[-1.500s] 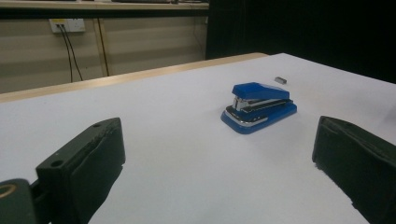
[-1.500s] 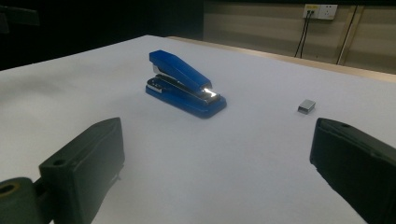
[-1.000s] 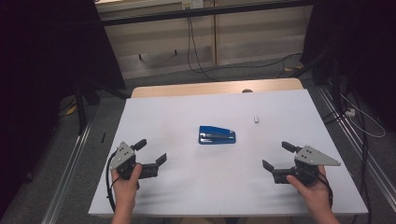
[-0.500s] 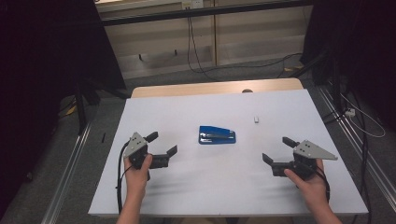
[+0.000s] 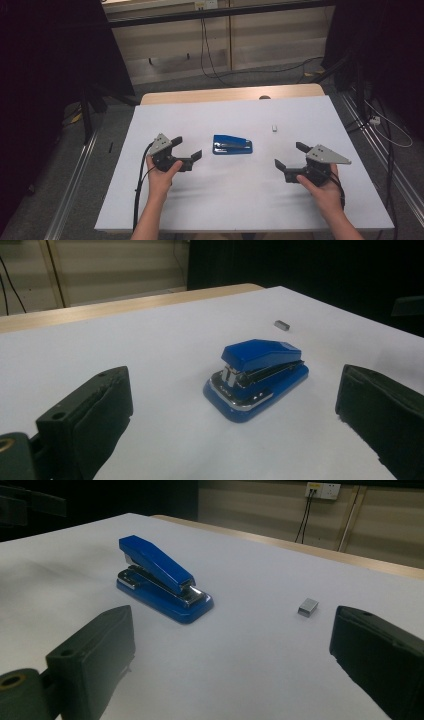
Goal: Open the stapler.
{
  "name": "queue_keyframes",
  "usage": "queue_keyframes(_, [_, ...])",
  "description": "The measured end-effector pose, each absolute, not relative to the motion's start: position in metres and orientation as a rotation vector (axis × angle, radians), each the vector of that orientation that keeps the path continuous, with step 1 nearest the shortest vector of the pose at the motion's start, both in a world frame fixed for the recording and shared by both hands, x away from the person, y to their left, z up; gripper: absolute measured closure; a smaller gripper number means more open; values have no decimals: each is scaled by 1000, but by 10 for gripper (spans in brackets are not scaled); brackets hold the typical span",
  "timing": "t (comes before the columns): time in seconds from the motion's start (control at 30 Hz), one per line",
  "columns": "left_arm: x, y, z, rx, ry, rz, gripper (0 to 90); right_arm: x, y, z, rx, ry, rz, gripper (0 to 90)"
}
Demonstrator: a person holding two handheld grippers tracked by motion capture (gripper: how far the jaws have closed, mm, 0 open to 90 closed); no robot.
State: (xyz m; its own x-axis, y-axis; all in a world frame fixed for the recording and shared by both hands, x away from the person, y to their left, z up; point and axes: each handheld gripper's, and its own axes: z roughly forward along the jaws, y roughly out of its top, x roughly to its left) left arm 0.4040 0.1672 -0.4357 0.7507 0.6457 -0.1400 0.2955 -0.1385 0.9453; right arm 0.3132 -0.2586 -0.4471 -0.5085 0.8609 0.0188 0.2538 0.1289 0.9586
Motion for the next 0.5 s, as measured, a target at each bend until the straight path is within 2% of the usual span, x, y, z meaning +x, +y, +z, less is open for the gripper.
queue_keyframes(0.23, [415, 156, -440, 1747, 727, 342, 28, 316, -258, -445, 1069, 1843, 1402, 40])
queue_keyframes(0.5, [425, 146, -447, 1780, 727, 310, 94, 324, -254, -445, 1068, 1843, 1405, 40])
